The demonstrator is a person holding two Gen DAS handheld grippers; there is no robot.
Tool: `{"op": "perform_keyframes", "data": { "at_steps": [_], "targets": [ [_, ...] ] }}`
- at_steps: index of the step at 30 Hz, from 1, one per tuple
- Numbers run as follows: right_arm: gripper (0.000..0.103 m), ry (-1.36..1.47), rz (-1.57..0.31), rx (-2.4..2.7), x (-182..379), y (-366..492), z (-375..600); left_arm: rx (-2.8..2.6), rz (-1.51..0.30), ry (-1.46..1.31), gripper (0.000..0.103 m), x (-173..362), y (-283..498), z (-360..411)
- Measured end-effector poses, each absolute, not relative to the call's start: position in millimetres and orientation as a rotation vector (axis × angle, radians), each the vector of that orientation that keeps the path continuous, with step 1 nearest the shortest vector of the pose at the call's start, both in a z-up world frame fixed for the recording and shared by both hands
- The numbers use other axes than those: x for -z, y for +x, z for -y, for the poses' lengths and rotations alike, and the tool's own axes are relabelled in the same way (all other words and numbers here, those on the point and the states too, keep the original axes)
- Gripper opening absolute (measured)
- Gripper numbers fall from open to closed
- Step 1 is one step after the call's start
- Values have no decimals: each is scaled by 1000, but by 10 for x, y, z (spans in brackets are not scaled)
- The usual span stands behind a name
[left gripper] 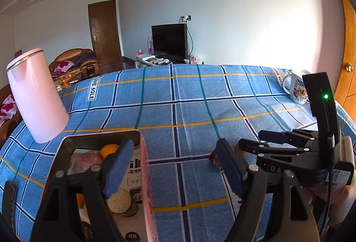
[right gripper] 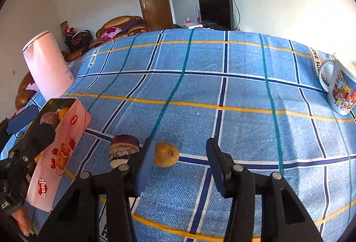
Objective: Organize fruits
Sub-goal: 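Grasp the cake-topped cup with the left tool while the right tool grasps a small yellow fruit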
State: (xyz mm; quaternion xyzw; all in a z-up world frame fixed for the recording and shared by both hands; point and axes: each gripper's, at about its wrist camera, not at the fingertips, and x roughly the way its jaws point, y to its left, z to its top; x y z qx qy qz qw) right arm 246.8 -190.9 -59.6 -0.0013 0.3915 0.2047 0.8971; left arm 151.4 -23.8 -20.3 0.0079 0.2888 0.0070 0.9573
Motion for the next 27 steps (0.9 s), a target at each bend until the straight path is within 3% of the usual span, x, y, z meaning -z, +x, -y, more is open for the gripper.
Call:
{"op": "perform_keyframes", "data": {
  "at_steps": [6,8,10,27],
  "targets": [
    [50,18,-898,-518,715,2518,1790,-17,-595,15,79,215,1533,255],
    [36,-1,-897,-512,715,2510,1766,-14,-599,23,79,228,1550,283],
    [30,-14,-897,-514,717,2491,1771,-10,-607,28,79,245,1568,307],
    [30,27,-659,-375,395,2202,2279,43,-785,89,78,601,2019,830]
  ]
}}
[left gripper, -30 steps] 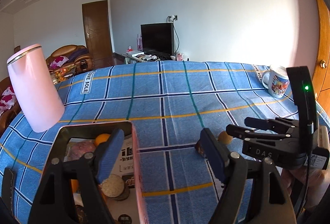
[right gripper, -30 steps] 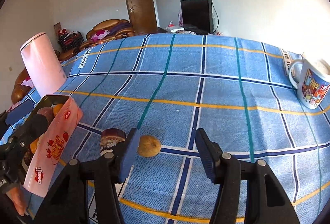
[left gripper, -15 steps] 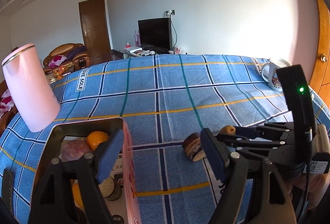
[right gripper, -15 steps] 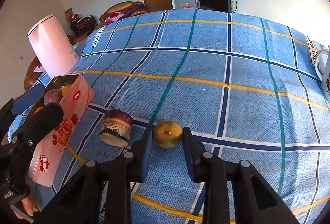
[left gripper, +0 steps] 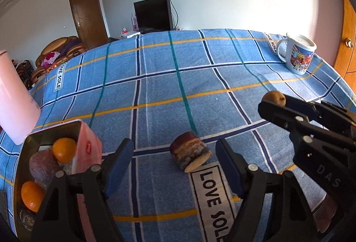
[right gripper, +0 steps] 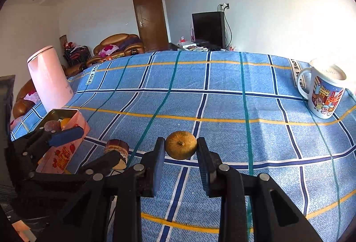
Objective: Organize fruits
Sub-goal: 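Grasp the cake-topped cup with the left tool while the right tool grasps a small yellow fruit, then lift and carry the cake cup and the yellow fruit toward the tin box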
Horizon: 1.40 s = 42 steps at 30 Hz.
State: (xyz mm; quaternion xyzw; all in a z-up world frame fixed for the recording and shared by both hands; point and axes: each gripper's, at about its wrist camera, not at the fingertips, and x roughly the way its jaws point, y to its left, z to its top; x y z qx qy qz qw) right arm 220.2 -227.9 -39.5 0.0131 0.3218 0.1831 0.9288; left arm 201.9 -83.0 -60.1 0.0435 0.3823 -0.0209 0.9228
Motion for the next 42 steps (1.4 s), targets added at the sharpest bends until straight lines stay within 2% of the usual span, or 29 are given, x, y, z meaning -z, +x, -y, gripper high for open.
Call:
{"op": "perform_keyframes", "data": {
  "at_steps": [4,5,8,42],
  "targets": [
    [30,53,-648,-380,392,2198,2305,54,-850,79,64,724,2149,869],
    [30,56,-646,-383,390,2193,2311,71,-873,58,54,752,2184,859],
    [31,60,-639,-387,378,2172,2319,99,-897,23,46,781,2220,849],
    [30,49,-425,-400,189,1793,2363,51,-574,44,46,391,1689,831]
  ]
}}
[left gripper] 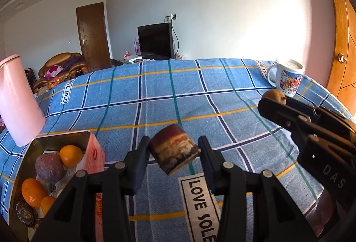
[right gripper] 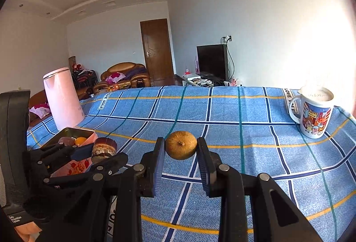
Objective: Organize fruits
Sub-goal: 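Lift and carry the cake cup and the yellow fruit toward the tin box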
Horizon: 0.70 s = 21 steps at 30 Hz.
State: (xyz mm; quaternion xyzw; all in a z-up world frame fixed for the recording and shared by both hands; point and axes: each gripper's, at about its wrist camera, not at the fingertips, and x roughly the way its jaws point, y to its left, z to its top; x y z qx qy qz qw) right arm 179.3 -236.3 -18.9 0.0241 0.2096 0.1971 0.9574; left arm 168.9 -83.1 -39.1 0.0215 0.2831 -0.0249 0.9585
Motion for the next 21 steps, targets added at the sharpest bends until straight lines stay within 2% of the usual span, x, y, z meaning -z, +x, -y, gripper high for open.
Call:
{"op": "perform_keyframes", "data": {
  "at_steps": [21],
  "targets": [
    [30,1,-335,-391,124,1599,2316,37,-461,45,46,308,1473,819]
  ]
}}
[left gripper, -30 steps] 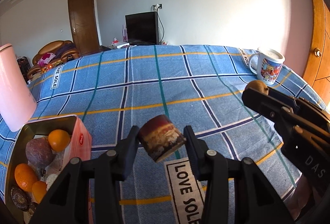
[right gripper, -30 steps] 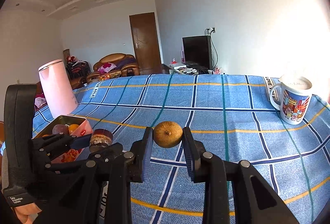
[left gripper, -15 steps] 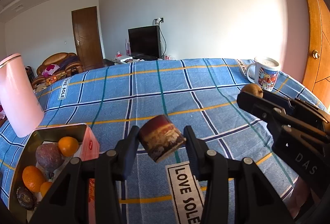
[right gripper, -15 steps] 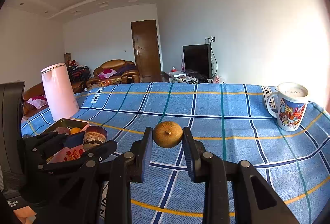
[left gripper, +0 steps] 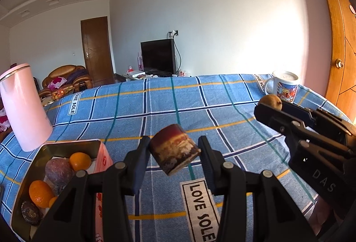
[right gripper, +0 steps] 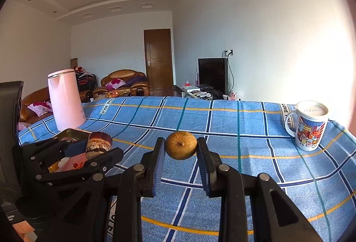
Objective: Organize fruits
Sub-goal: 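Lift and carry the cake cup and the yellow fruit toward the tin box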
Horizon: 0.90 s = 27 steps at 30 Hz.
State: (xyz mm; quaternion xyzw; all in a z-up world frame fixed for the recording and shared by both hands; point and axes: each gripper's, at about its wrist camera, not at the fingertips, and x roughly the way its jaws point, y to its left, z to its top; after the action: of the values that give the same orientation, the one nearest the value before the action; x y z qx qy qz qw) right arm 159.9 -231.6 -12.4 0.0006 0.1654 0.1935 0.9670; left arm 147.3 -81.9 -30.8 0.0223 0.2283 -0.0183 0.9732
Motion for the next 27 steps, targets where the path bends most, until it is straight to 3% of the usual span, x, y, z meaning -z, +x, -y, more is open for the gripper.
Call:
{"op": "perform_keyframes", "data": {
  "at_steps": [27],
  "targets": [
    [30,-10,-249,-368,64,1299,2333,21,-317,80,46,208,1129,785]
  ]
}}
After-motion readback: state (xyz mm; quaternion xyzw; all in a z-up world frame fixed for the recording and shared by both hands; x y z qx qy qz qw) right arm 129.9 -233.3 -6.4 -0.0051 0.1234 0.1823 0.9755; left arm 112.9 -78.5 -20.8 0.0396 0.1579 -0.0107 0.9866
